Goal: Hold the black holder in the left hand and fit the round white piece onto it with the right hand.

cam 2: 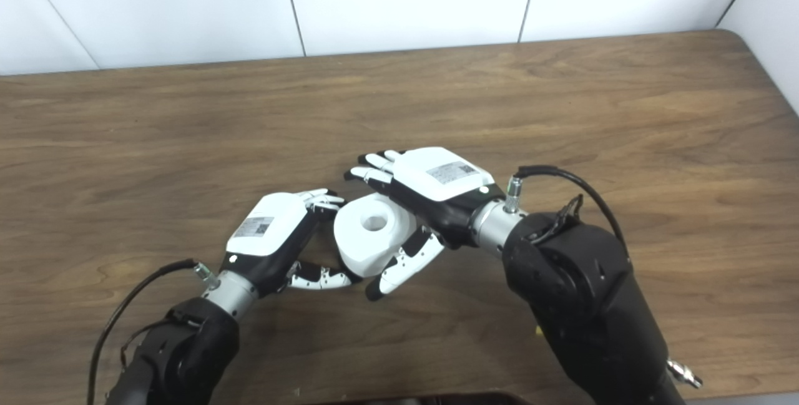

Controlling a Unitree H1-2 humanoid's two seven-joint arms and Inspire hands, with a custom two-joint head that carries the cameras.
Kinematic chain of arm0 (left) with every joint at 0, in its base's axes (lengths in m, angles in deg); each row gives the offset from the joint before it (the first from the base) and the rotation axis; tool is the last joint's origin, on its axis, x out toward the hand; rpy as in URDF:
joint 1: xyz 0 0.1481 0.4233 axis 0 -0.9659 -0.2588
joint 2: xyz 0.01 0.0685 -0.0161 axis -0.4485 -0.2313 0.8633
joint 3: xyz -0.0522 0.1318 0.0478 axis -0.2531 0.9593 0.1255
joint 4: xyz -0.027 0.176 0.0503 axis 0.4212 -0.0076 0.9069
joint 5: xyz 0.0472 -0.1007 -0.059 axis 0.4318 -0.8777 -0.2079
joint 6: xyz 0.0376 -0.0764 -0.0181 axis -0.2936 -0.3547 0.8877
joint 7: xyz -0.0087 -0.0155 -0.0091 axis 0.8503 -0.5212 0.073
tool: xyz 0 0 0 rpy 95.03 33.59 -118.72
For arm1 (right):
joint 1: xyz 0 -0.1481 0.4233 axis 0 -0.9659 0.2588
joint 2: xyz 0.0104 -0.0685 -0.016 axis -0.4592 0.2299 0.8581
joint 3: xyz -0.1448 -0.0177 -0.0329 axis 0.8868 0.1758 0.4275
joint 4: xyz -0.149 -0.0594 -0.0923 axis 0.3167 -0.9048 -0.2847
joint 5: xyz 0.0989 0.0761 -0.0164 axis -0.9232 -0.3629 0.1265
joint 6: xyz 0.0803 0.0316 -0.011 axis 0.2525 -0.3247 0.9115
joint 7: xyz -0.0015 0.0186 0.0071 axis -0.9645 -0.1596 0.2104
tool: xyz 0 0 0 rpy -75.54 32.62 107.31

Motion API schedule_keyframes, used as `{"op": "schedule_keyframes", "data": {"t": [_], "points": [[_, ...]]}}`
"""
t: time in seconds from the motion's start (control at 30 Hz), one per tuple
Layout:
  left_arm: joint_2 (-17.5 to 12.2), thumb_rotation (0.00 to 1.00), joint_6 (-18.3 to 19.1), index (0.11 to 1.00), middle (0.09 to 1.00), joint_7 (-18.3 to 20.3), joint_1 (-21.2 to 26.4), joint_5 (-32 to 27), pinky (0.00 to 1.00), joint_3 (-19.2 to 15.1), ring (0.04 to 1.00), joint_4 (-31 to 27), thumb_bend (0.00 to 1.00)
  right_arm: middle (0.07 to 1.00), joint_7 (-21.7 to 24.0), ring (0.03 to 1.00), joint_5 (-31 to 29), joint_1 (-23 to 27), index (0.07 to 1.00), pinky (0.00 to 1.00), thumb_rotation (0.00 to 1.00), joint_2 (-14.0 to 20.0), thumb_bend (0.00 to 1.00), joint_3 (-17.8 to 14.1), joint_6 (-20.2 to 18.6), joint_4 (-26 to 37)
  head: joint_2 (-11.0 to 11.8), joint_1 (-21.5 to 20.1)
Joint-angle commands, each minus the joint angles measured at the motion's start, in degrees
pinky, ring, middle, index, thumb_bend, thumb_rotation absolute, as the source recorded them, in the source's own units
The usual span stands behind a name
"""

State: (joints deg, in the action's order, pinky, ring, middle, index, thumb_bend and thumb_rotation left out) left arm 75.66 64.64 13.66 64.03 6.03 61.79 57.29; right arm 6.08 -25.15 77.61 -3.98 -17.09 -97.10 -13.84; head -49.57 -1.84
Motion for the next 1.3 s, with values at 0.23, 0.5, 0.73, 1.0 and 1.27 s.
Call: {"op": "schedule_keyframes", "data": {"t": [0.23,0.5,0.73,1.0,1.27], "points": [[-0.2,0.05,1.4,0.489,0.794,3.5,-0.8,0.4,0.86,1.2,0.884,2.1,0.52,0.985,2.6,1.000,0.8,3.7,0.940,1.00,0.50,-0.7,1.00,-2.8,0.4,3.1,0.2,0.2],[0.1,0.06,2.3,0.491,0.789,3.4,-1.0,0.2,0.84,0.6,0.876,1.9,0.52,0.988,3.9,1.000,1.7,4.7,0.945,1.00,0.51,-1.3,1.00,-4.1,0.5,3.1,0.4,0.7],[0.1,0.08,3.2,0.496,0.776,4.6,-0.6,0.6,0.81,0.0,0.859,0.5,0.52,0.982,4.1,1.000,1.7,4.9,0.944,1.00,0.50,-1.6,1.00,-4.9,0.6,2.8,0.4,1.4],[-0.4,0.26,10.3,0.704,0.802,16.5,1.3,0.5,0.78,-0.5,0.853,-4.9,0.91,0.982,4.7,1.000,1.6,5.1,0.949,1.00,0.51,-1.5,1.00,-5.7,0.2,2.6,0.1,2.2],[-1.2,0.29,16.1,0.790,0.832,27.1,2.7,2.7,0.75,-1.3,0.868,-9.6,1.00,0.975,4.4,1.000,1.0,5.2,0.947,1.00,0.52,-1.5,1.00,-6.3,0.2,2.3,-0.1,2.5]]}}
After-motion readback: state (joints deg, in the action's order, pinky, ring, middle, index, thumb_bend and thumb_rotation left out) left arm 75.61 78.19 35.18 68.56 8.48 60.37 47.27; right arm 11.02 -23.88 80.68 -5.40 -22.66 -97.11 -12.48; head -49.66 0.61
